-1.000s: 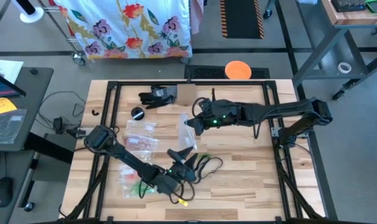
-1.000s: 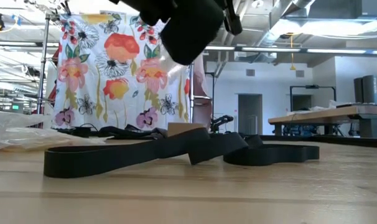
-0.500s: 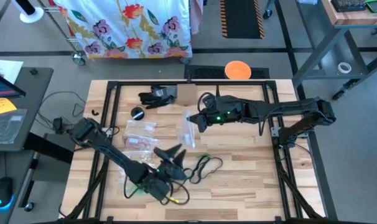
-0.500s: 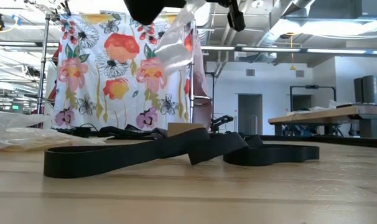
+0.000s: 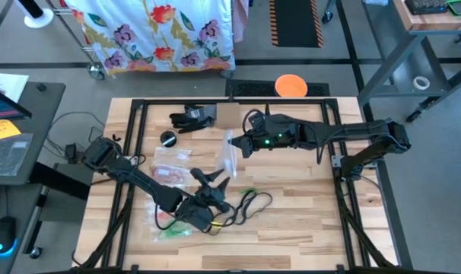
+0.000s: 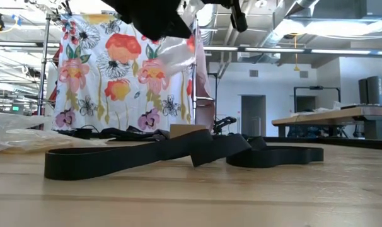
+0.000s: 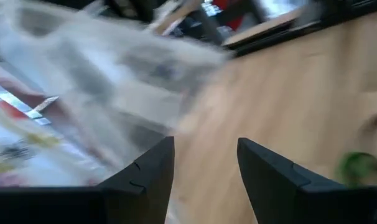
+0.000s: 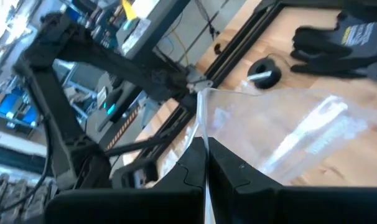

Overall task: Sort rubber bands
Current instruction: Put the black rubber band into the transparent zip bag

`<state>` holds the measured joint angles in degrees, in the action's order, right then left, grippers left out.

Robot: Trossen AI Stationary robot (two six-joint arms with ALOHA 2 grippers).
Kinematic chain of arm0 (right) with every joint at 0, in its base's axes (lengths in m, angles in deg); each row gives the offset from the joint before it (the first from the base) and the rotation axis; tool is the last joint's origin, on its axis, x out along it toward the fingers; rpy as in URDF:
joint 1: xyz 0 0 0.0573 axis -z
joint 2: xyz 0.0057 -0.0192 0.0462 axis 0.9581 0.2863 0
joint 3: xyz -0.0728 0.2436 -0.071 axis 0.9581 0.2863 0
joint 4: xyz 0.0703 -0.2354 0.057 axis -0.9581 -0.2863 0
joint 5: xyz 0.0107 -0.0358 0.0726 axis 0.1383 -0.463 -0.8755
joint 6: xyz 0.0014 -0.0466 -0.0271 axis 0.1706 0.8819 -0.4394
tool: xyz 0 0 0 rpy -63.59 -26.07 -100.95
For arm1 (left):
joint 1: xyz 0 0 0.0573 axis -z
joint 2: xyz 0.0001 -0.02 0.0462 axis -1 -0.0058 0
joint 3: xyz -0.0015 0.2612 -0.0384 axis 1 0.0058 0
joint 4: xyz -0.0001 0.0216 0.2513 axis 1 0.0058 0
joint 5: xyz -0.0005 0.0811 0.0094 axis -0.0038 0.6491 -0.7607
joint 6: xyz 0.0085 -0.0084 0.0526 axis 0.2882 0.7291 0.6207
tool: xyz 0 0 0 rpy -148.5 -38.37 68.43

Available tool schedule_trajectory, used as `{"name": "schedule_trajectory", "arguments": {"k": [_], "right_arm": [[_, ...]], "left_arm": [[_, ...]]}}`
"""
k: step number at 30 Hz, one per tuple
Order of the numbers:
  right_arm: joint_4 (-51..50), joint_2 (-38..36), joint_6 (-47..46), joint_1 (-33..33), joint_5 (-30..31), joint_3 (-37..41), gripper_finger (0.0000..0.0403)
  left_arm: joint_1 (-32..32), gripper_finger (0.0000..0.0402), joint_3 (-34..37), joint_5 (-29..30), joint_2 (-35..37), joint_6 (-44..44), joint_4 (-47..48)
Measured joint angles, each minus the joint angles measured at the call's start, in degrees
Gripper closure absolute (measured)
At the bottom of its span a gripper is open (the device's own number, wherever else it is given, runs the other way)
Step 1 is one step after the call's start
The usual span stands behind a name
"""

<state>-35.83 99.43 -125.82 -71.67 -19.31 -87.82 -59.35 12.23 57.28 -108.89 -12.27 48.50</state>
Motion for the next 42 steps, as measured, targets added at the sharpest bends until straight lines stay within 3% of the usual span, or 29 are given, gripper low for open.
{"name": "schedule_trajectory", "arguments": {"k": [5, 14, 27, 33, 42], "right_arm": [[0.8, 0.0, -1.6, -0.8, 0.0, 0.0, 0.0403], [2.0, 0.0, -3.2, -2.1, 2.2, 0.0, 0.0403], [1.4, 1.0, -3.8, -2.8, 2.8, 0.0, 0.0403], [2.6, 1.0, -3.4, -1.7, 2.8, 0.0, 0.0403], [3.8, 0.9, -3.3, -3.0, 2.9, 0.0, 0.0403]], "left_arm": [[-0.7, 0.0233, 0.0, 5.5, 0.0, 1.1, -0.1], [-1.9, 0.0233, 0.0, 4.2, 0.0, 2.5, -1.0], [-1.6, 0.0233, 0.0, 8.2, 0.0, 3.4, -4.2], [-0.4, 0.0232, 0.0, 3.7, 0.0, 1.7, -4.2], [0.1, 0.0232, 0.0, 6.9, 0.0, 2.0, -5.1]]}}
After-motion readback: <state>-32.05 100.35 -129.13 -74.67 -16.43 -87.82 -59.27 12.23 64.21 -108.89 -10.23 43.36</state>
